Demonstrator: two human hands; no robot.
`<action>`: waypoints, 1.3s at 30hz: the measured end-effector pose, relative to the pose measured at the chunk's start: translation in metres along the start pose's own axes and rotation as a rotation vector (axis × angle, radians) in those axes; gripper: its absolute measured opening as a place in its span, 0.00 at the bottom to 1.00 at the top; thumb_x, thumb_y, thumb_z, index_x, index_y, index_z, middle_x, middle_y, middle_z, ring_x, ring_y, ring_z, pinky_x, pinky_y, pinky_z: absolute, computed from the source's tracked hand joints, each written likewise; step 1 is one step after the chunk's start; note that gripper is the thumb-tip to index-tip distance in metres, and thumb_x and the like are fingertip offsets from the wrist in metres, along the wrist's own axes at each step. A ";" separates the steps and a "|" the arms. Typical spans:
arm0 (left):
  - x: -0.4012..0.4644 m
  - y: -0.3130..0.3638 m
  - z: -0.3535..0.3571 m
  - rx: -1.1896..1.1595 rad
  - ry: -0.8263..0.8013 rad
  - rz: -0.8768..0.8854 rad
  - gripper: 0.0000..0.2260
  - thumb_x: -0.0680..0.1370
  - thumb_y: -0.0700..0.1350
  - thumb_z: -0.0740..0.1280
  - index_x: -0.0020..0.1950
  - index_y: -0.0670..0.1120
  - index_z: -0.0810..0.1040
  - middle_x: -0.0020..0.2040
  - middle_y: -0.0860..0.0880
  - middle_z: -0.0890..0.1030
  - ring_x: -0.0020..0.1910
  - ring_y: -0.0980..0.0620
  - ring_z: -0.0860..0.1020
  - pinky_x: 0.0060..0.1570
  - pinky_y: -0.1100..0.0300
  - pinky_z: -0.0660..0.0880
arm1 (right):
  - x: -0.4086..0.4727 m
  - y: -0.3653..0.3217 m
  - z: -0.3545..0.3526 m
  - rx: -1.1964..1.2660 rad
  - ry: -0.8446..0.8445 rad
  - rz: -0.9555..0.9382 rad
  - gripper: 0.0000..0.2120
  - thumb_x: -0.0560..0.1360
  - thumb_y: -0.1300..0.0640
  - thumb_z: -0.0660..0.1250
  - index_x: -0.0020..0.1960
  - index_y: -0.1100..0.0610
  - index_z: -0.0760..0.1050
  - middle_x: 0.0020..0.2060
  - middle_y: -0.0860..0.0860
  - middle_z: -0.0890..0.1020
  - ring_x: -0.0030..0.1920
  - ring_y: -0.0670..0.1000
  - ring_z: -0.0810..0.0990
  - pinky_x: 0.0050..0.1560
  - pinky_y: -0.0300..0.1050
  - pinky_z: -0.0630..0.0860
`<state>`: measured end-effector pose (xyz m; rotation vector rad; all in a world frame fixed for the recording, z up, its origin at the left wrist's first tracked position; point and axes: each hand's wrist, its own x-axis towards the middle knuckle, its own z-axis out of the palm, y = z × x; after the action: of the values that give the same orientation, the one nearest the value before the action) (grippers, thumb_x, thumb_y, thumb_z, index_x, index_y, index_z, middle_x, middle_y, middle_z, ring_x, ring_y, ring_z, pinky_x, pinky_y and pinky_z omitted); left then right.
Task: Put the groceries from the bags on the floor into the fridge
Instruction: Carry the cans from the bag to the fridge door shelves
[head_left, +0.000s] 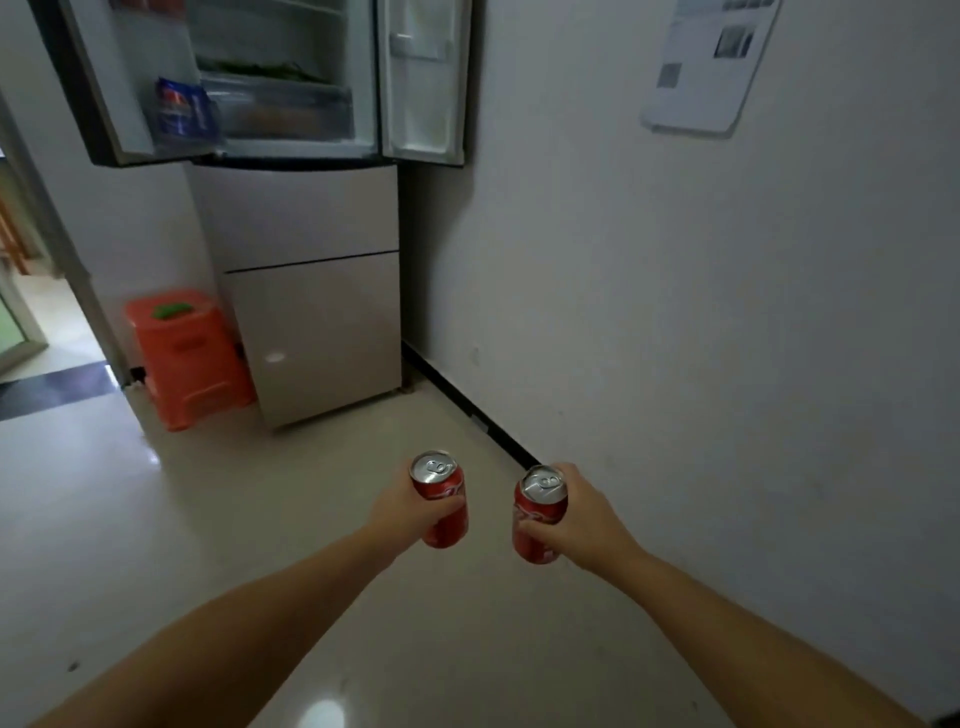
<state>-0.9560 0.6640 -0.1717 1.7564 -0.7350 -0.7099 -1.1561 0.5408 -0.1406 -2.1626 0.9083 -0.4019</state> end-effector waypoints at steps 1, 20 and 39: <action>0.026 0.012 -0.005 -0.026 -0.008 0.017 0.30 0.59 0.49 0.77 0.60 0.54 0.74 0.53 0.53 0.82 0.53 0.54 0.80 0.56 0.57 0.75 | 0.026 -0.007 -0.007 -0.007 0.004 -0.007 0.28 0.63 0.53 0.77 0.57 0.47 0.66 0.52 0.46 0.79 0.51 0.46 0.78 0.48 0.33 0.73; 0.459 0.159 -0.126 -0.002 0.180 0.240 0.31 0.68 0.46 0.76 0.67 0.50 0.68 0.59 0.50 0.77 0.56 0.51 0.76 0.53 0.59 0.72 | 0.508 -0.117 -0.063 0.033 -0.024 -0.240 0.28 0.67 0.56 0.77 0.61 0.50 0.66 0.53 0.48 0.78 0.53 0.48 0.77 0.52 0.38 0.73; 0.861 0.351 -0.362 0.093 0.223 0.539 0.30 0.69 0.48 0.75 0.67 0.51 0.67 0.59 0.51 0.76 0.60 0.50 0.75 0.58 0.53 0.73 | 0.953 -0.354 -0.107 0.082 0.322 -0.483 0.28 0.68 0.51 0.76 0.63 0.52 0.67 0.53 0.48 0.77 0.52 0.48 0.76 0.45 0.37 0.72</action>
<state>-0.1826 0.1299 0.1643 1.5823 -1.0391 -0.1151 -0.3749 -0.0280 0.1940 -2.2657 0.5081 -1.0292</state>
